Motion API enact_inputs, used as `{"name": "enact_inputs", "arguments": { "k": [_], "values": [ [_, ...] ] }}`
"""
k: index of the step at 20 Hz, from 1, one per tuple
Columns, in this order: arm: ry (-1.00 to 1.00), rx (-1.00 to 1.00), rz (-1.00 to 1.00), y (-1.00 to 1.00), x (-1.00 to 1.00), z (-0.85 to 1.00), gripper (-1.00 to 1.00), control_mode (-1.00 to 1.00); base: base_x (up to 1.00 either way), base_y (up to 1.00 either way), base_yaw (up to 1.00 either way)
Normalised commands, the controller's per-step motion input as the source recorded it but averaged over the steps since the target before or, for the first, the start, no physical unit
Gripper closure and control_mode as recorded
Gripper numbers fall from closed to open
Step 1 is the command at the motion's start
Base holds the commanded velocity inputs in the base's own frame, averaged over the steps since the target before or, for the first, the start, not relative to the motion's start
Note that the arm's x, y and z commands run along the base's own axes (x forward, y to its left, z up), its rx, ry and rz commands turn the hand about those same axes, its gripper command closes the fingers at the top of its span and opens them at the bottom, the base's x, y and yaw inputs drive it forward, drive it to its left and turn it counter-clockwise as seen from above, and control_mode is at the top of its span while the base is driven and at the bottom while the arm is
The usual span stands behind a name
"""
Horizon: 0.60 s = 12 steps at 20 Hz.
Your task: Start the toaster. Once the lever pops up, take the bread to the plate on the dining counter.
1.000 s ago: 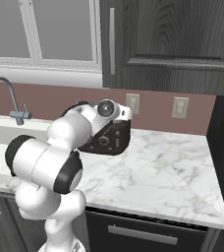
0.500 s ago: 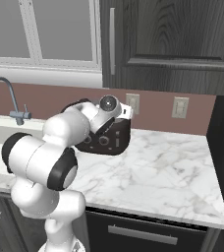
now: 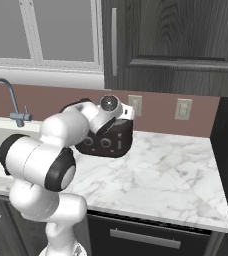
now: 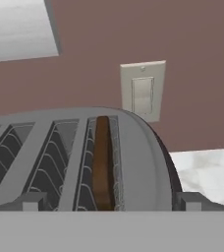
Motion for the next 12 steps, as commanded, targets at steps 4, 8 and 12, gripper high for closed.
{"name": "enact_inputs", "arguments": {
  "k": [4,8,12],
  "values": [
    [0.00,0.00,0.00,0.04,0.03,0.00,-1.00,-1.00,0.00,0.00,0.00],
    [0.00,0.00,0.00,0.04,0.06,0.00,-1.00,-1.00,0.00,0.00,0.00],
    [0.00,0.00,0.00,0.01,0.08,0.00,-1.00,-1.00,0.00,0.00,0.00]
  ]
}}
